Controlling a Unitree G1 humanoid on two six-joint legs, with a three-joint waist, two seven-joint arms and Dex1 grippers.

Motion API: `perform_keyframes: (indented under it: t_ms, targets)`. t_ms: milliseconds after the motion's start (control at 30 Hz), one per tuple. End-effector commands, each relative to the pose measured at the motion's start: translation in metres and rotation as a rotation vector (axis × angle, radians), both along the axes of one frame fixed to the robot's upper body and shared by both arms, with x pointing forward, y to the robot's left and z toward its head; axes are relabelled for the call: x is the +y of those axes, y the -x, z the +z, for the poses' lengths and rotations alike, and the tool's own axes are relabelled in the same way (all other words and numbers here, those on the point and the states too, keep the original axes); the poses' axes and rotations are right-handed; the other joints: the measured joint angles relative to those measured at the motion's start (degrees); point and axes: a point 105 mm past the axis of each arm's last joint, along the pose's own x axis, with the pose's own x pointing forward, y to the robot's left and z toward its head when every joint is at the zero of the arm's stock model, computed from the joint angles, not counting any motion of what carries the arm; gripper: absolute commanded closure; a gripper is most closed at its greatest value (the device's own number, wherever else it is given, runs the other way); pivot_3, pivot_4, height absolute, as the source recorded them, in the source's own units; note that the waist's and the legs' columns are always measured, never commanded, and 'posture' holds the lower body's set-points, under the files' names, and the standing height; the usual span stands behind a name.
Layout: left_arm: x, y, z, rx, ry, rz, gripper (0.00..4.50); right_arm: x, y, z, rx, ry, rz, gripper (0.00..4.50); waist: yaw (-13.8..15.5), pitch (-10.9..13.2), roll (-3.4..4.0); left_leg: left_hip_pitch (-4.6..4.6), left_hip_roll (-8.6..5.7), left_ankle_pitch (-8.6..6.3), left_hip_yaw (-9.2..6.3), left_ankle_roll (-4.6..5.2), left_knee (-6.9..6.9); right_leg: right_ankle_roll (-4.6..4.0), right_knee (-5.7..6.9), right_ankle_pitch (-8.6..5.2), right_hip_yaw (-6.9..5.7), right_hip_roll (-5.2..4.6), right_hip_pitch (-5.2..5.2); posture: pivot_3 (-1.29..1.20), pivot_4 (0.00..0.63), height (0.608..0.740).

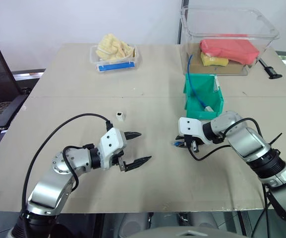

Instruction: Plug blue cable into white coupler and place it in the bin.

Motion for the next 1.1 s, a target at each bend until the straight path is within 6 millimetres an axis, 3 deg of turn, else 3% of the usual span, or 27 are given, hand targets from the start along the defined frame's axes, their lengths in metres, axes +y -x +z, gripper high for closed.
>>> perform_keyframes:
  t_ms: [33, 167, 333, 633, 767, 967, 1100]
  targets:
    - [-0.004, -0.002, 0.001, 0.016, 0.003, -0.052, 0.0, -0.004, 0.001, 0.012, -0.029, -0.082, -0.013, 2.9, 0.0, 0.0, -0.02, 0.0, -0.02, 0.0, 0.02, 0.0, 0.0, 0.0, -0.02, 0.0, 0.01, -0.16, 0.0, 0.0, 0.15, 0.74]
    - [-0.013, -0.005, -0.003, 0.035, -0.001, -0.103, 0.0, -0.016, 0.018, 0.043, -0.032, -0.266, -0.037, 1.16, 0.2, 0.0, -0.01, -0.07, -0.02, 0.0, -0.12, 0.0, -0.01, 0.14, 0.01, 0.08, -0.08, -0.16, -0.01, 0.0, 0.15, 0.74]
    - [-0.036, -0.017, -0.01, 0.047, -0.027, -0.173, 0.0, -0.048, 0.058, 0.057, -0.112, -0.429, -0.164, 1.16, 0.7, 0.0, -0.06, -0.18, -0.05, 0.0, -0.46, 0.0, -0.02, 0.17, -0.01, 0.08, -0.21, -0.21, 0.04, 0.0, 0.15, 0.74]
    - [-0.072, -0.052, -0.022, 0.03, -0.106, -0.225, 0.0, -0.088, 0.115, 0.043, -0.239, -0.498, -0.469, 1.16, 0.0, 0.0, -0.07, -0.08, -0.12, 0.0, -0.43, 0.01, 0.07, 0.21, 0.09, 0.06, -0.27, 0.15, 0.13, 0.0, 0.15, 0.74]
    - [-0.082, -0.061, -0.028, 0.03, -0.139, -0.248, 0.0, -0.095, 0.128, 0.041, -0.262, -0.496, -0.53, 1.16, -0.4, -0.1, -0.11, 0.12, -0.03, 0.0, -0.12, 0.01, 0.08, 0.43, 0.12, -0.06, -0.03, 0.22, 0.16, 0.0, 0.15, 0.74]
    - [-0.085, -0.067, -0.039, 0.03, -0.209, -0.281, 0.0, -0.101, 0.131, 0.041, -0.269, -0.485, -0.602, 1.16, 0.0, -0.1, -0.13, 0.16, 0.01, 0.0, -0.06, 0.01, 0.08, 0.41, 0.12, -0.06, 0.01, 0.23, 0.18, 0.0, 0.15, 0.74]
    - [-0.085, -0.065, -0.044, 0.029, -0.236, -0.317, 1.83, -0.101, 0.13, 0.044, -0.297, -0.477, -0.622, 1.1, 0.1, -0.1, -0.15, 0.14, 0.0, 0.0, -0.07, 0.02, 0.08, 0.4, 0.11, -0.07, 0.0, 0.21, 0.18, 0.0, 0.15, 0.74]
